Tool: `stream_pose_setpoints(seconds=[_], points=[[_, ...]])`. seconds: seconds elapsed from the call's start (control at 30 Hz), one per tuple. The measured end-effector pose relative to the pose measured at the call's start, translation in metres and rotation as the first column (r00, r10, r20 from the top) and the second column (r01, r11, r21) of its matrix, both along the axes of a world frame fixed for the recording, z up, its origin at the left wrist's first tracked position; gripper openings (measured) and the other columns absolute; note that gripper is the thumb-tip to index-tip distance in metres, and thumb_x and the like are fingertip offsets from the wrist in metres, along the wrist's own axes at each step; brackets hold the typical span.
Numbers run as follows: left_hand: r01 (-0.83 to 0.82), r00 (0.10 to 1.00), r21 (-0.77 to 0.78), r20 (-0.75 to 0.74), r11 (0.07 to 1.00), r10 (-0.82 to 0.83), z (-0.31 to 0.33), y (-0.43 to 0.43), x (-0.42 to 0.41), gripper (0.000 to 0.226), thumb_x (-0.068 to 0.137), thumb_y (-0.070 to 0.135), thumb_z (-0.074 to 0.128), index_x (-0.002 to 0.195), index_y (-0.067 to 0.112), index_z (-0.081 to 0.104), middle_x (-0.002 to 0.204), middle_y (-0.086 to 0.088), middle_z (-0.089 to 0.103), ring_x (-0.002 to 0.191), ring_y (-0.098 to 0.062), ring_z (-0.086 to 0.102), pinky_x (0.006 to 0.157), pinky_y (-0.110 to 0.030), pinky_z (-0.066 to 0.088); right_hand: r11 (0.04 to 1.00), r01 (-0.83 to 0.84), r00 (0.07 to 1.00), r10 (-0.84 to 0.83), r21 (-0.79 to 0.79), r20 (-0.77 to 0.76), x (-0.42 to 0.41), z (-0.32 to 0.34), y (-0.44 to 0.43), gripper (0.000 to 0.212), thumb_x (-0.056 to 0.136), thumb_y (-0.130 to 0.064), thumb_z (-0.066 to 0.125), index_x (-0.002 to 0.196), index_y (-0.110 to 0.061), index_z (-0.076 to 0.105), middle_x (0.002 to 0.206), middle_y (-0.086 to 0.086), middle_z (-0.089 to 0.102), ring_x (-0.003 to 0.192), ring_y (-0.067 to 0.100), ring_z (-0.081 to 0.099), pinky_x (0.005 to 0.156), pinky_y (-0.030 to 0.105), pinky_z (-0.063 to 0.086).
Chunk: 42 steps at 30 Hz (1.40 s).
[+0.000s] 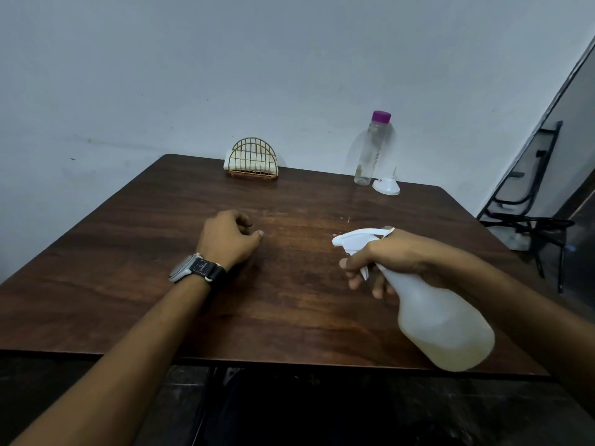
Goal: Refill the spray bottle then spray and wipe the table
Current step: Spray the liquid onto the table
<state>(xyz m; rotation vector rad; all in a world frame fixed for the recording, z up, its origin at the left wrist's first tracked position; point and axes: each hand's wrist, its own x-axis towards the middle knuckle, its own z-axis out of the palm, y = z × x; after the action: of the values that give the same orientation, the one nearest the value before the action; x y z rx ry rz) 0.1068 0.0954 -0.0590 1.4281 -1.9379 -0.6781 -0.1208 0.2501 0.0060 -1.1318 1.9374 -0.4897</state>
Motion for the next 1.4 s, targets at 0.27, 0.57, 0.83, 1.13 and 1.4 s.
stream_pose_setpoints(seconds=[0.27,0.57,0.83,1.13,1.4], points=[[0.003,1.000,0.008,0.017,1.000,-0.003,0.000,0.000,0.001,0.034,0.085,0.037,0.080,0.110,0.015,0.073,0.108,-0.006,0.077,0.108,-0.024,0.070,0.088,-0.029,0.049,0.988,0.151,0.987,-0.153,-0.041,-0.043,-0.021,0.003,0.003,0.036,0.087,-0.027,0.069,0.057,-0.014,0.053,0.050,0.006,0.052,0.050,0.027,0.066,0.045,0.022,0.047],[-0.007,1.000,-0.002,0.025,1.000,0.007,-0.001,0.002,-0.004,0.035,0.085,0.038,0.080,0.109,0.015,0.073,0.108,-0.005,0.077,0.108,-0.025,0.070,0.087,-0.030,0.050,0.984,0.176,0.984,-0.176,0.008,-0.028,-0.035,0.003,0.020,0.038,0.088,-0.030,0.070,0.055,-0.018,0.059,0.055,0.007,0.058,0.051,0.024,0.065,0.046,0.022,0.046],[-0.009,0.999,0.006,0.031,1.000,0.008,0.000,0.004,-0.004,0.039,0.086,0.037,0.080,0.114,0.012,0.072,0.110,-0.006,0.077,0.108,-0.025,0.070,0.088,-0.031,0.051,0.999,0.036,0.999,-0.037,0.034,0.027,-0.010,0.006,0.006,0.026,0.093,-0.028,0.066,0.070,-0.019,0.075,0.078,0.006,0.078,0.048,0.017,0.063,0.044,0.021,0.044],[-0.002,1.000,0.012,0.002,1.000,0.002,-0.002,0.004,0.001,0.038,0.086,0.032,0.079,0.117,0.011,0.069,0.109,-0.005,0.078,0.109,-0.024,0.070,0.092,-0.030,0.050,0.998,0.025,0.999,-0.023,0.055,-0.036,0.023,0.006,-0.022,0.043,0.088,-0.026,0.067,0.045,-0.023,0.063,0.050,0.001,0.055,0.044,0.017,0.058,0.045,0.021,0.046],[0.014,1.000,0.009,-0.020,1.000,-0.014,-0.002,0.002,0.004,0.032,0.088,0.026,0.077,0.115,0.011,0.070,0.105,-0.005,0.078,0.105,-0.023,0.071,0.088,-0.027,0.049,1.000,0.017,0.999,-0.017,0.001,-0.050,0.024,0.012,-0.028,0.025,0.089,-0.030,0.068,0.071,-0.013,0.061,0.055,0.005,0.062,0.051,0.023,0.066,0.047,0.023,0.047]])
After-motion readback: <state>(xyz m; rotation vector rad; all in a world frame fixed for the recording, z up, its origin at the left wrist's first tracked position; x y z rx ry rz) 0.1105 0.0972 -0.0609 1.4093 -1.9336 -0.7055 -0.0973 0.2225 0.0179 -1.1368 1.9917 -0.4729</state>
